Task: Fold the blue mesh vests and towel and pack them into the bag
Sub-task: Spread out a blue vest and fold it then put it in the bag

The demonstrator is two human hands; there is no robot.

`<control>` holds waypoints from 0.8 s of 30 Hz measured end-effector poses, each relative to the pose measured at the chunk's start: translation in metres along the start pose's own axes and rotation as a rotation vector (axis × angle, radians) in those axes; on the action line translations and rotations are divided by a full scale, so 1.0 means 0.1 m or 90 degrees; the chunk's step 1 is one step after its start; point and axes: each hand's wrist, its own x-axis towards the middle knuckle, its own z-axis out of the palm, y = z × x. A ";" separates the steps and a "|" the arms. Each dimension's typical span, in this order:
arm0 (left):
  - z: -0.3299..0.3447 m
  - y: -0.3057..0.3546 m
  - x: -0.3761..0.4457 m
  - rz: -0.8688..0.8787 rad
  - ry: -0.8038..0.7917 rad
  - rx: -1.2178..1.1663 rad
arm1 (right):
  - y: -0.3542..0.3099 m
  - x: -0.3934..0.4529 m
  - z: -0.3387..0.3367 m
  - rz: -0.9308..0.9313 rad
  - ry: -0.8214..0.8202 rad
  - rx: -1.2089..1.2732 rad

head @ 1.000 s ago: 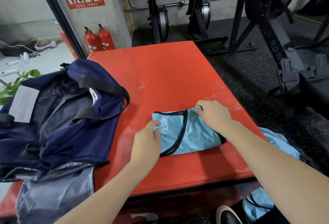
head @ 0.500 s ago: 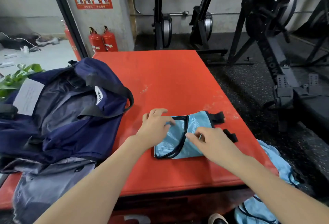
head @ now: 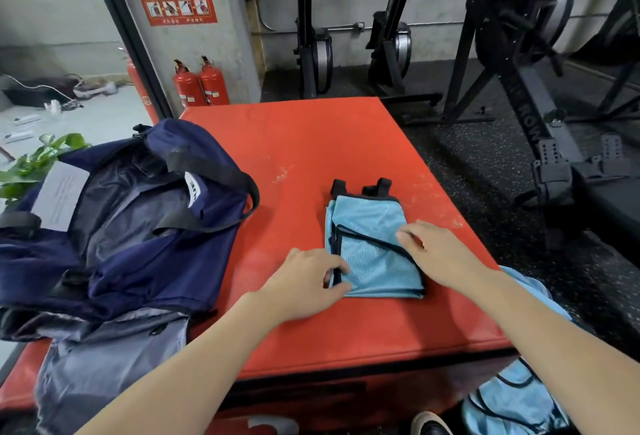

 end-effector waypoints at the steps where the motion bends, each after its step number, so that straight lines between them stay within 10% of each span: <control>1: 0.02 0.00 -0.02 0.008 0.019 0.010 | 0.00 -0.01 0.02 -0.029 0.010 -0.016; 10: 0.05 0.01 0.04 0.119 0.001 0.007 | -0.27 -0.29 0.17 -0.291 -0.033 -0.007; 24: 0.08 0.10 0.09 0.133 0.123 0.029 | -0.31 -0.34 0.13 -0.183 -0.009 0.071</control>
